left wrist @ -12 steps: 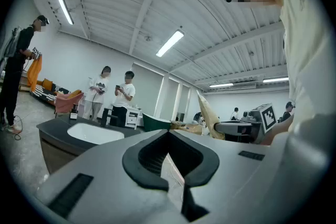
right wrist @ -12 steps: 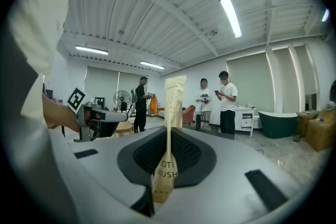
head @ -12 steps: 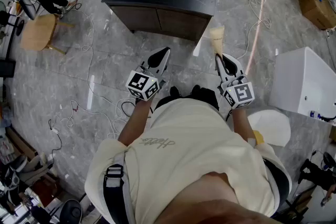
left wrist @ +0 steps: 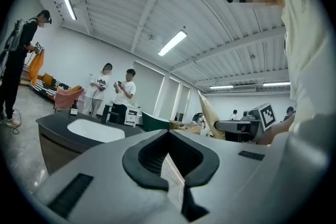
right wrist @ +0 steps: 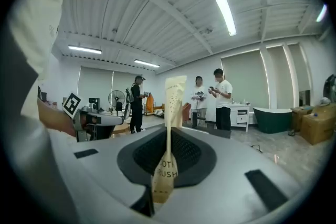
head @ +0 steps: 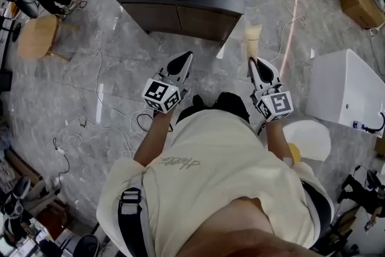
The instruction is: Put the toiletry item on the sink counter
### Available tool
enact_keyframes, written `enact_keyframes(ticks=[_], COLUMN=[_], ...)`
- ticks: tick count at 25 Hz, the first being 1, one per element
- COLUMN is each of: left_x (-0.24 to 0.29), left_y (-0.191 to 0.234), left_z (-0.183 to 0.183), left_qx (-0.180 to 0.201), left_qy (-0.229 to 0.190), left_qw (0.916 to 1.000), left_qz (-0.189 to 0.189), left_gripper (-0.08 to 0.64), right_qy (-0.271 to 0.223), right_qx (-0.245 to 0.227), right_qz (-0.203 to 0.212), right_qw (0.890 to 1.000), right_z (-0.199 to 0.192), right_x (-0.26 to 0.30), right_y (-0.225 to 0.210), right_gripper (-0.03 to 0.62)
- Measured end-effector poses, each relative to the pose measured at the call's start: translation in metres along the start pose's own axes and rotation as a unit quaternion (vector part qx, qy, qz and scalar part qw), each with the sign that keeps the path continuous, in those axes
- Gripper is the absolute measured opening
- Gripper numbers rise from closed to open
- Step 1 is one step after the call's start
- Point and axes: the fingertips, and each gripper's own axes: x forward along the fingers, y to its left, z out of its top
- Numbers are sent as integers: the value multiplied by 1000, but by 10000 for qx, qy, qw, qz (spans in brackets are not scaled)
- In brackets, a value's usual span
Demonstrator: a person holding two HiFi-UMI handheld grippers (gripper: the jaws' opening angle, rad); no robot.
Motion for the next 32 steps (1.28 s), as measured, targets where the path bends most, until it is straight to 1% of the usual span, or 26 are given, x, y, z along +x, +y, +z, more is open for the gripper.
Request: enact_keyframes(ticks=[5, 8, 12, 17, 20, 25, 28, 32], left_x=[1, 6, 5, 12, 17, 36, 51, 84], left_y=[2, 2, 14, 36, 46, 94, 109, 129], left_z=[-16, -22, -23, -16, -13, -1, 5, 13], left_qx=[-154, -214, -267, -422, -342, -242, -163, -69], left_qy=[140, 165, 181, 197, 306, 405, 451, 508], left_qw=[9997, 9995, 9994, 9989, 9989, 9983, 9980, 9977], left_qz=[-107, -175, -104, -55, 43, 348, 411, 447], left_gripper=[3, 3, 3, 3, 3, 3, 3, 3], right_qy=[99, 203, 291, 355, 345, 297, 211, 183], right_qx=[-5, -1, 118, 110, 275, 442, 406, 196], right_qz=[-47, -55, -11, 150, 252, 462, 504, 492], right_qw=[9999, 9998, 9995, 9992, 9987, 9975, 9977, 9984], right_z=[-4, -9, -12, -10, -14, -16, -16, -15], right_x=[4, 8, 24, 60, 81, 139, 163, 194], right_y=[4, -2, -2, -3, -11, -29, -44, -74], right_gripper=[23, 23, 23, 23, 23, 23, 23, 23])
